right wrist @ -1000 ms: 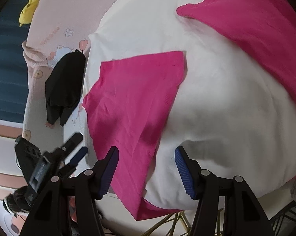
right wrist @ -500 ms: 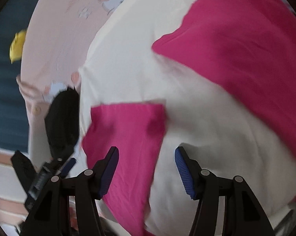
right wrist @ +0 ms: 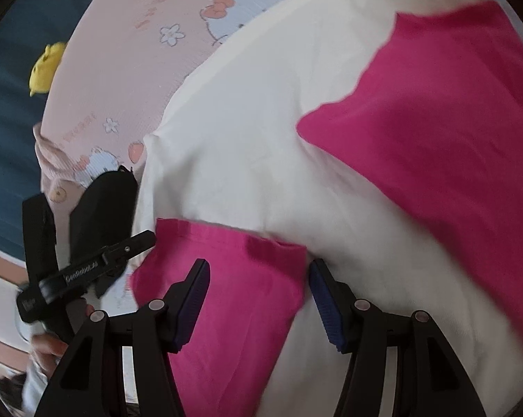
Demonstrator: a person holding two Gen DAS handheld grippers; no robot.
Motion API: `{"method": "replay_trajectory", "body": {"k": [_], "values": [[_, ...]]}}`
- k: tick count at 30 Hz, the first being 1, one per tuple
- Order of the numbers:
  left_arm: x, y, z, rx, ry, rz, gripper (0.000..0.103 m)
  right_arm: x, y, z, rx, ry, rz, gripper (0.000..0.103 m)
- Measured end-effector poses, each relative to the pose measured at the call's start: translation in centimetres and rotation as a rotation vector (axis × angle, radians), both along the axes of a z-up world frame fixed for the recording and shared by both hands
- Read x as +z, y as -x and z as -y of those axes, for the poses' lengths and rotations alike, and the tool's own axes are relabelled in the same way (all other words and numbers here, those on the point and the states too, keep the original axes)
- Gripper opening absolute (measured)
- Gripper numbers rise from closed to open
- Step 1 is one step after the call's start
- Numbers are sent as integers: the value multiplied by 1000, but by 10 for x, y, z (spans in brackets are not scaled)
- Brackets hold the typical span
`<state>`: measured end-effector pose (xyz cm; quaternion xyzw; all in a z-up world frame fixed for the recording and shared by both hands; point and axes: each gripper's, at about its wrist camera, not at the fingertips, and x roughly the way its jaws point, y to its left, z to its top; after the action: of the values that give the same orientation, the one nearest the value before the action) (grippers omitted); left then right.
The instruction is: Fold clothes
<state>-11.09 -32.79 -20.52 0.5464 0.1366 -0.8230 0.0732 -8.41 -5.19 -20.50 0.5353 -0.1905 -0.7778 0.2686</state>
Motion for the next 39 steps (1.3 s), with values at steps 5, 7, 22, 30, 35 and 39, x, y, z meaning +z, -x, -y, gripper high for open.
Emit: {"method": "replay_trajectory", "body": {"k": [5, 7, 22, 30, 35, 39], "values": [[-13, 8, -3, -6, 13, 13, 58, 5, -5, 21, 73, -149, -125, 56], [-13, 9, -8, -37, 18, -6, 50, 5, -11, 26, 107, -223, -187, 46], [-3, 26, -40, -159, 227, -45, 8, 15, -28, 51, 279, -504, -517, 5], [-2, 25, -33, -108, 225, -32, 8, 29, -3, 51, 238, -386, -495, 5], [0, 23, -18, -33, 195, -37, 8, 16, 9, 65, 239, -402, -453, 5], [8, 16, 3, 94, 150, -58, 8, 5, 23, 65, 241, -411, -410, 5]]}}
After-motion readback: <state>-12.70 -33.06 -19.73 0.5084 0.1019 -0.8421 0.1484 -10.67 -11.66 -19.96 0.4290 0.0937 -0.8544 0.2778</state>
